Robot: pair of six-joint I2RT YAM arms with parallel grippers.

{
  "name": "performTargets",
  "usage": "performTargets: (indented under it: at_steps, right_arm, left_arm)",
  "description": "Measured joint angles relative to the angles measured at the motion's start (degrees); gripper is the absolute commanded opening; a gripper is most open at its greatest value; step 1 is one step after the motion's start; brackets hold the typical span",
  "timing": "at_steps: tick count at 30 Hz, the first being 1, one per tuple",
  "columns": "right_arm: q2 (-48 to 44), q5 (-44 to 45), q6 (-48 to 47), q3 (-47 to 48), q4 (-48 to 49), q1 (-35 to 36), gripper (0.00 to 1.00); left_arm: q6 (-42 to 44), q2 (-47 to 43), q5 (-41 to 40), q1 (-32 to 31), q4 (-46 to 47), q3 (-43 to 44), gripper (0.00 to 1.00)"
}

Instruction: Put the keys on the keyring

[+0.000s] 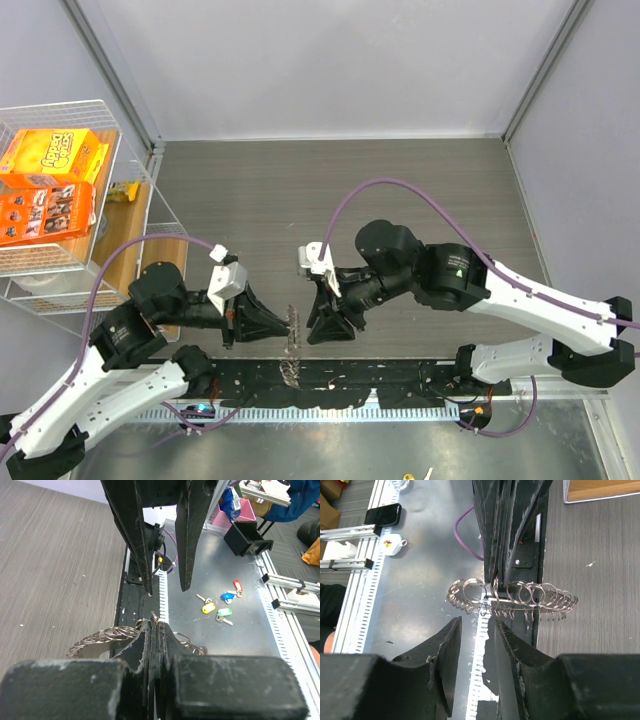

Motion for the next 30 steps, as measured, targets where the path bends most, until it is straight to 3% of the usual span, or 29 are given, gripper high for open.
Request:
performTargets:
  at_steps: [14,30]
  right_arm:
    - [-10.97,10.88,-3.91,-12.52,14.43,4.94,0.43]
    - [-9.70,12.41,-7.13,-13.18,22.01,5.70,0.36]
  left_arm:
    - [-4.85,-3.80,0.24,0.00,10.69,-4.39,0.00]
    - [-8.28,-5.62,2.91,0.00,18.95,-5.79,0.00]
